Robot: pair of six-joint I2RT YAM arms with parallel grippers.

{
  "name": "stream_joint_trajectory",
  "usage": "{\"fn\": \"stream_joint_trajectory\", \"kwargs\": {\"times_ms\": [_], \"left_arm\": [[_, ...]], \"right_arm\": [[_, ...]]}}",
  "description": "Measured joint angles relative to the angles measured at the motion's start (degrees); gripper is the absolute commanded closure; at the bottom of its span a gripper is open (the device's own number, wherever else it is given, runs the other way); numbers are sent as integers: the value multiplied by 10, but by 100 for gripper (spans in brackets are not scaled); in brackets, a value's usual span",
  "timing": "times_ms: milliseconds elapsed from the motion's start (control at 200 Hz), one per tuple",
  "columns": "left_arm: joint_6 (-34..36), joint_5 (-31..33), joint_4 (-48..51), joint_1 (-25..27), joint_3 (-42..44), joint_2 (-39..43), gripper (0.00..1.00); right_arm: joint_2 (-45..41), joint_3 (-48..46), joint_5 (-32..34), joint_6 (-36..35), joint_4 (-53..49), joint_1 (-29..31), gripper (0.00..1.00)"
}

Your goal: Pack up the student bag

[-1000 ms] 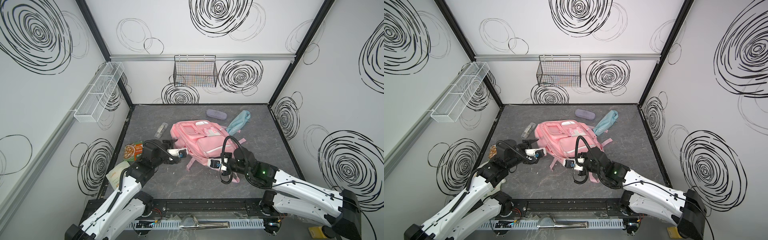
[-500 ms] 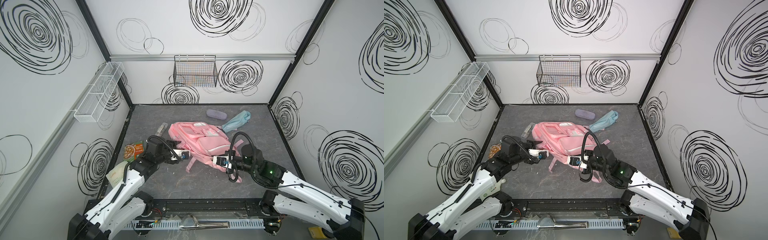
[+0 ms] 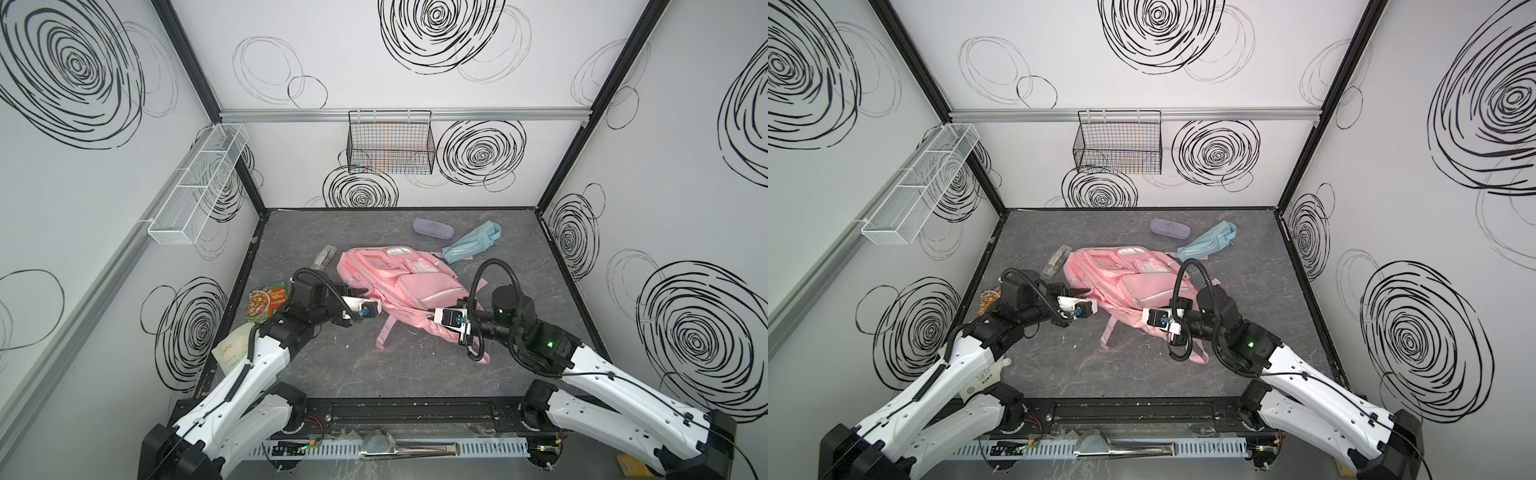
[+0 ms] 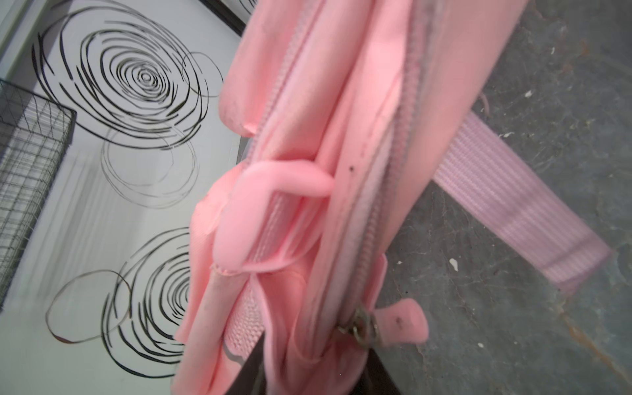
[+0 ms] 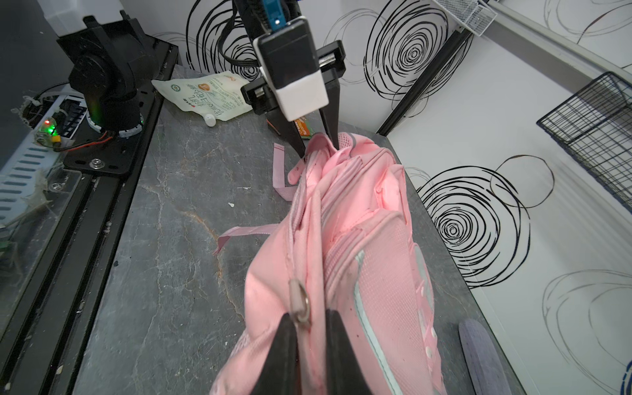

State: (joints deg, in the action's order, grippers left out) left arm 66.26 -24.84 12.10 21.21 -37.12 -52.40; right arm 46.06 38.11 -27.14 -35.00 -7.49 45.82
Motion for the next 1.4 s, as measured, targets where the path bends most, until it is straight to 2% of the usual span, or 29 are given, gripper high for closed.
{"fn": "stream_joint_trajectory", "kwargs": {"times_ms": [50, 60, 225, 255, 315, 335, 360, 500, 645, 725, 875, 976, 1011, 1161, 1281, 1396], "left_arm": [[3, -5, -3, -2, 1, 0, 95], [0, -7, -2, -2, 1, 0, 100], [-9, -9, -12, -7, 12, 11, 100], [-12, -8, -14, -8, 14, 14, 100], [-26, -6, -20, -12, 20, 20, 100], [-33, -5, -21, -13, 21, 23, 100], [-43, -5, -23, -14, 23, 25, 100], [-127, -7, -37, -15, 28, 31, 100], [-202, -20, -53, -15, 21, 28, 100], [-229, -20, -54, -15, 17, 24, 100], [-253, -26, -44, -14, 17, 16, 100], [-258, -55, -44, 2, 17, 14, 100], [-257, -64, -44, 9, 17, 14, 100], [-255, -76, -44, 28, 17, 14, 100], [-273, -55, -45, 23, 17, 17, 100], [-299, -23, -45, 18, 6, 17, 100]], "right_arm": [[0, 0, -2, 4, 1, -5, 100], [0, 0, -2, 5, 2, -5, 100], [9, 2, 9, 25, 17, -11, 100], [14, 4, 14, 30, 21, -11, 89], [23, 5, 34, 43, 37, -11, 55], [26, 5, 45, 51, 46, -11, 50], [29, 5, 63, 60, 58, -10, 49], [44, 22, 156, 109, 112, -14, 49], [48, 45, 217, 173, 134, 16, 60], [46, 43, 286, 198, 152, 86, 60], [69, 16, 433, 218, 244, 269, 56], [118, 15, 493, 228, 317, 339, 46], [136, 16, 514, 230, 328, 353, 47], [159, 17, 584, 239, 317, 343, 50], [113, 28, 565, 248, 285, 280, 57], [49, 32, 532, 259, 275, 235, 60]]}}
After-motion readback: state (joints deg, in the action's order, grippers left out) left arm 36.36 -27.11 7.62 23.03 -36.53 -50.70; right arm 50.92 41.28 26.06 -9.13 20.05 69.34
